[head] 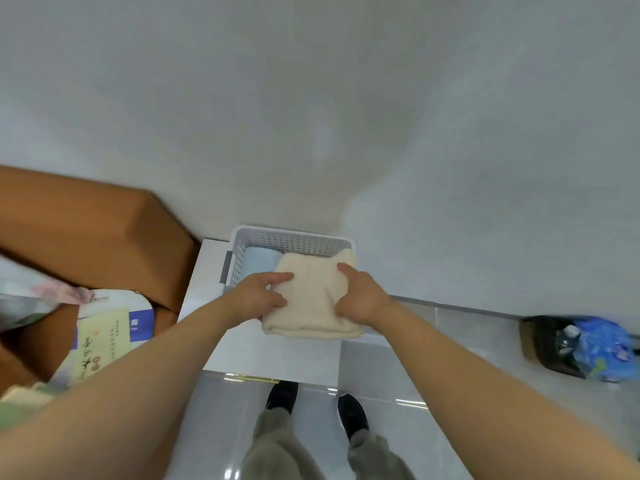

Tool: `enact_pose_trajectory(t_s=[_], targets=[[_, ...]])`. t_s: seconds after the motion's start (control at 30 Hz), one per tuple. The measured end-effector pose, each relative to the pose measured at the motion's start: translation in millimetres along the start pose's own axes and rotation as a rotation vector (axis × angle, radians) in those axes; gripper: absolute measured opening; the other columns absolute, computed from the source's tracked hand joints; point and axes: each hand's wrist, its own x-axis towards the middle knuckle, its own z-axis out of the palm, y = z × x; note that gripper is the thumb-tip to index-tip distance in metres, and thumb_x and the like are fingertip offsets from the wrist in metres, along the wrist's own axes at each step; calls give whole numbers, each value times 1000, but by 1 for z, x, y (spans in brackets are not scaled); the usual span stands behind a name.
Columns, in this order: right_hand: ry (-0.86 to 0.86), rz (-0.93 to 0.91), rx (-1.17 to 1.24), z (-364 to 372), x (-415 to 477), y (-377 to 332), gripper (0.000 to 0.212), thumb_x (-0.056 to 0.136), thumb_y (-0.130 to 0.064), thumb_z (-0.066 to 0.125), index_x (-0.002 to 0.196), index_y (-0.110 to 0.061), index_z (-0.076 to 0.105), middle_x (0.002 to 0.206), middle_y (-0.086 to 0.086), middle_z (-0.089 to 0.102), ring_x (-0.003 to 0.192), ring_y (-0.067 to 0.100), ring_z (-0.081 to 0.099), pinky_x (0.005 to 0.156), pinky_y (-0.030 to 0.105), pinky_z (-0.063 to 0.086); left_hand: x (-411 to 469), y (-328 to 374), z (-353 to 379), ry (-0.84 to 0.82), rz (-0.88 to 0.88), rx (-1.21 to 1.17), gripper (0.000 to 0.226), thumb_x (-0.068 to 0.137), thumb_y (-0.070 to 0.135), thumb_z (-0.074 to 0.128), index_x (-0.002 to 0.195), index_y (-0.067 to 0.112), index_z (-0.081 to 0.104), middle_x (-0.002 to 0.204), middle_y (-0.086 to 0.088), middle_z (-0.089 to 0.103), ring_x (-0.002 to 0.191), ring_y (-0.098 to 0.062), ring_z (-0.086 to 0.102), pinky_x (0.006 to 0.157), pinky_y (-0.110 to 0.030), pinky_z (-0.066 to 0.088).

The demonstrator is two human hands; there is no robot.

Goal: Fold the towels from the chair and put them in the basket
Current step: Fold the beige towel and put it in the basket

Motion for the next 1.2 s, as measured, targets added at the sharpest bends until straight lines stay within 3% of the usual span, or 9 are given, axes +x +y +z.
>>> enact_pose_trajectory(t_s=[0.1, 0.2, 0.5, 0.6, 0.7, 0.83, 0.93, 1.07, 1.2], targets=[[85, 10, -107, 28, 48, -6, 85, 90, -12, 55, 161, -24, 9, 159, 13, 18, 143, 31, 34, 114, 39, 36, 54, -26, -12, -6, 107, 302, 72, 88, 14, 69, 151, 33, 40, 155, 0, 34, 135, -22, 41, 114, -33, 35], [177, 31, -207, 56, 85, -5, 86, 90, -9, 53, 160, -25, 7, 159, 10, 14, 137, 31, 41, 110, 42, 41, 96, -44, -8, 15, 192, 470, 78, 89, 18, 67, 156, 30, 29, 162, -2, 20, 146, -20, 28, 115, -24, 21], [228, 182, -310, 97, 150, 20, 92, 87, -6, 57, 159, -25, 2, 160, 15, 8, 137, 39, 39, 107, 48, 44, 150, -76, 29, 64, 216, 737, 84, 94, 25, 63, 159, 26, 11, 166, -8, -6, 144, -25, 34, 110, -35, 40], [226, 203, -336, 99, 154, 24, 92, 88, -7, 59, 158, -25, 1, 157, 17, 10, 134, 40, 42, 104, 48, 45, 153, -81, 31, 73, 194, 754, 84, 93, 22, 63, 159, 25, 11, 165, -10, -9, 135, -31, 45, 104, -37, 44], [199, 219, -444, 100, 152, 21, 93, 89, -8, 59, 159, -19, -1, 161, 21, -1, 138, 41, 37, 105, 48, 44, 149, -79, 34, 81, 159, 791, 84, 93, 21, 63, 159, 24, 12, 165, -9, -13, 126, -33, 52, 97, -37, 47], [254, 105, -1023, 106, 147, 13, 93, 86, -24, 64, 157, -3, 7, 162, 25, -5, 139, 41, 27, 106, 46, 37, 142, -69, 37, 115, 160, 945, 84, 90, 15, 66, 156, 20, 13, 160, -9, -32, 81, -29, 56, 67, -38, 49], [130, 109, -1331, 103, 155, 10, 85, 90, -34, 56, 156, 3, 16, 161, 31, 3, 146, 46, 13, 116, 52, 22, 144, -65, 36, 113, 203, 1112, 89, 89, 12, 66, 157, 13, 8, 159, -12, -33, 72, -27, 50, 56, -37, 43], [15, 189, -1366, 93, 174, 22, 78, 98, -34, 44, 157, 3, 9, 162, 32, -4, 150, 49, -1, 121, 60, -1, 149, -58, 37, 73, 204, 1265, 96, 85, 1, 60, 158, 9, -2, 160, -16, -29, 71, -27, 48, 49, -35, 35], [-17, 189, -1389, 96, 189, 30, 78, 100, -33, 40, 155, 6, 2, 161, 33, -11, 150, 50, -7, 120, 60, -8, 154, -53, 41, 56, 165, 1348, 94, 86, -2, 53, 155, 1, -9, 163, -20, -18, 59, -25, 41, 45, -33, 26]])
